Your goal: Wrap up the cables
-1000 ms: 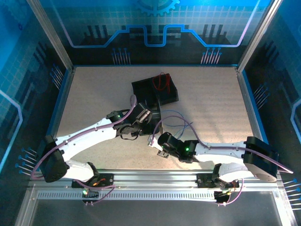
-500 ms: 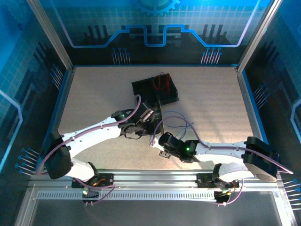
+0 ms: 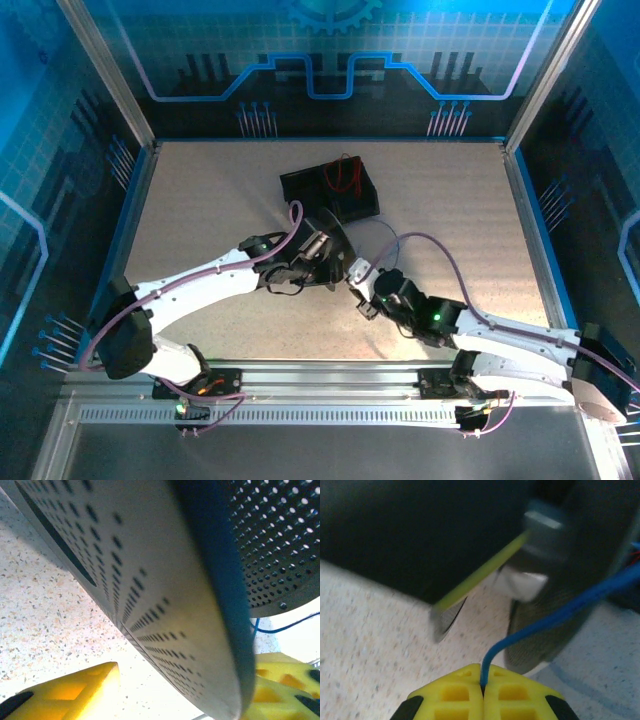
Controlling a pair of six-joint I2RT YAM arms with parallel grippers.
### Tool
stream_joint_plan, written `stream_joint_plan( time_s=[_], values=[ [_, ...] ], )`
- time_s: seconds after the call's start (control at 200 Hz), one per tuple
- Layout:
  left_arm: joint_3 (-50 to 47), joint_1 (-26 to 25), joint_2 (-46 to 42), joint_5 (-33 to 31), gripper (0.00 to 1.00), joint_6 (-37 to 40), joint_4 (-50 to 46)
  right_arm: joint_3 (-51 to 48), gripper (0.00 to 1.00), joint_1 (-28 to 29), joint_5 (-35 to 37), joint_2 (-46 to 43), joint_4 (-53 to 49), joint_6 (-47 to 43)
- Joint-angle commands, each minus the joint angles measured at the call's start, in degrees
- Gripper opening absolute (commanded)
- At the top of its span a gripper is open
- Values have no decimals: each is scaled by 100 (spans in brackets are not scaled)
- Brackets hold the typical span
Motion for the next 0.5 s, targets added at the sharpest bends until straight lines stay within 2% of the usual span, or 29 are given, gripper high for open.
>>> stream_joint_plan(
  time_s=[0.0, 0.195, 0.495],
  values=[
    [-168, -29, 198, 253, 50, 9, -502, -107, 0, -178, -99, -172, 280, 293],
    [-153, -29, 151, 297, 50, -47, -425, -124, 0, -241, -410, -168, 220, 221],
    [-361, -31, -628, 347, 64, -63, -228, -33, 0, -335, -1496, -56, -164, -200]
  ],
)
